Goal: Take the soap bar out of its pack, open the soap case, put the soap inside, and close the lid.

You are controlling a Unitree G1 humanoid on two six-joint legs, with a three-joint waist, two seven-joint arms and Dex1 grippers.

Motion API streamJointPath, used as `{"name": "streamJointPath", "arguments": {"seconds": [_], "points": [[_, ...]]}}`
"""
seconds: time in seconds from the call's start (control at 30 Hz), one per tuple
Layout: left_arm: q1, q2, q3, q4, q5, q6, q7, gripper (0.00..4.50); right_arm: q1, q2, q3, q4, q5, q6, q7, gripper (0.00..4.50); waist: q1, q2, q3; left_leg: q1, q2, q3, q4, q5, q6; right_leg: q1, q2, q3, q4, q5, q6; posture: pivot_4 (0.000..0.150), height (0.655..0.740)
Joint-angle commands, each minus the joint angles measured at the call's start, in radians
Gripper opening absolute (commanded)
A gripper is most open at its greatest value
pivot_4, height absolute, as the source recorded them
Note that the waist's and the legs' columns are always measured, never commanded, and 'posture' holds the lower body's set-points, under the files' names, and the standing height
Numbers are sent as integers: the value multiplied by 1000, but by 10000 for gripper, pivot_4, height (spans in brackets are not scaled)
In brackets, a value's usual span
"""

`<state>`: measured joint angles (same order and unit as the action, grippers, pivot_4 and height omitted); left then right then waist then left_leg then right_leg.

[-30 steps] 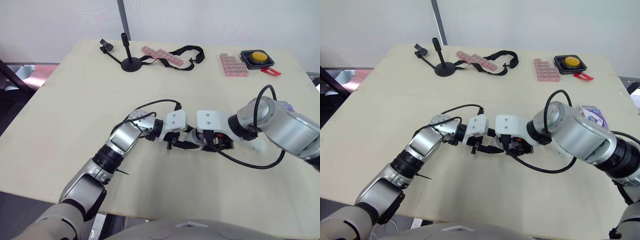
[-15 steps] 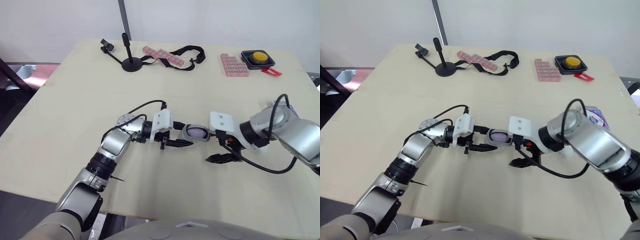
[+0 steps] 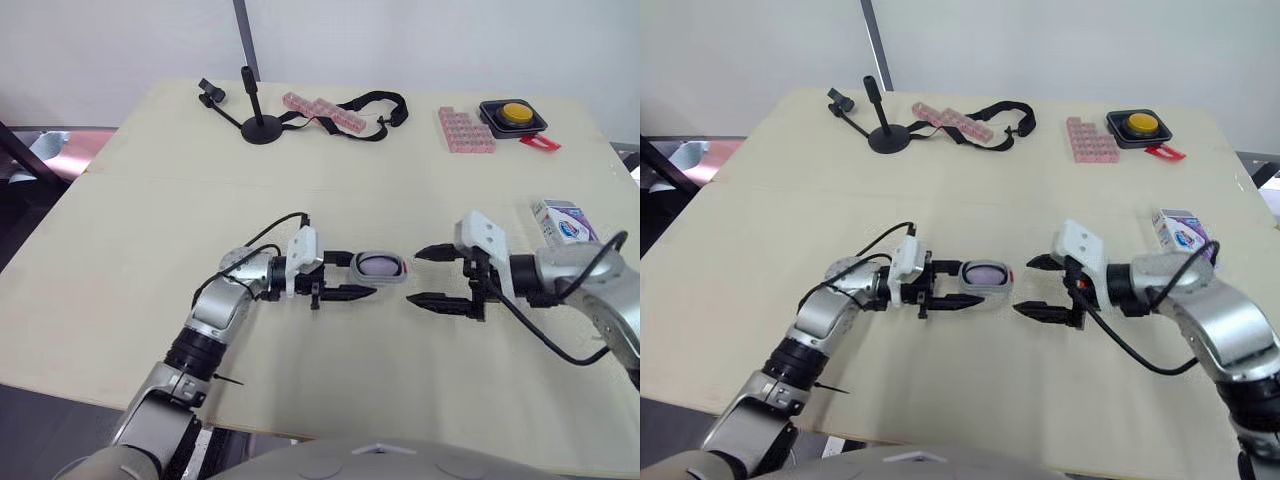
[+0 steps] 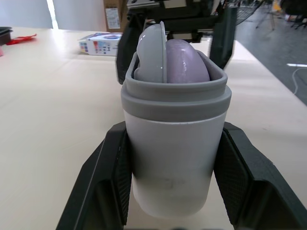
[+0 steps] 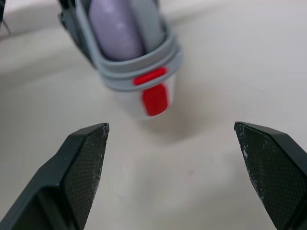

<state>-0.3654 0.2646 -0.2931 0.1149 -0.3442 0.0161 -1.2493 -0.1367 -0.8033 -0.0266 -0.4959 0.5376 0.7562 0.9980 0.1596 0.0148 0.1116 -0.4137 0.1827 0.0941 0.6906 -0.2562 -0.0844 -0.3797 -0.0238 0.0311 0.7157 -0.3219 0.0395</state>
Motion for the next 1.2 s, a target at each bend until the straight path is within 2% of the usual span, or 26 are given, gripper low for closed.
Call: {"name": "streamJointPath", "arguments": {"seconds": [0.03,0.3,0.57,0.83,0.97,1.2], "points": [[13,1,20,-46,-49,-38,-40,18613,82,43,-66,-33,16,-114,-10,44612,2,0,0,0,0,0,0,0,0,0,0,0,0,0,0,1500,7160],[19,-10,21,-12,-58,-70,-74,18613,278,150,-59,41,-26,-425,65,44612,-21,0,0,-1,0,0,0,0,1,-1,-2,-2,0,0,0,1500,7160],[19,-17,9,7,-51,-95,-92,18613,368,194,-58,103,-22,-578,100,44612,-47,0,0,-1,0,0,0,0,2,-1,-2,-3,-4,0,0,1500,7160],[28,-18,11,2,-48,-85,-84,18613,526,198,-291,157,44,-674,89,44612,-49,0,0,-2,0,0,1,-1,4,-1,-4,-4,-4,0,0,1500,7160],[21,-21,17,3,-63,-75,-87,18613,577,164,-413,266,51,-731,155,44612,-54,0,0,-2,0,0,3,-4,9,0,-5,-4,-5,0,0,1500,7160],[20,-22,8,17,-62,-61,-102,18613,593,159,-516,515,31,-858,225,44612,-61,0,0,-4,0,-1,5,-6,13,0,-5,-6,-5,0,0,1500,7160]]}}
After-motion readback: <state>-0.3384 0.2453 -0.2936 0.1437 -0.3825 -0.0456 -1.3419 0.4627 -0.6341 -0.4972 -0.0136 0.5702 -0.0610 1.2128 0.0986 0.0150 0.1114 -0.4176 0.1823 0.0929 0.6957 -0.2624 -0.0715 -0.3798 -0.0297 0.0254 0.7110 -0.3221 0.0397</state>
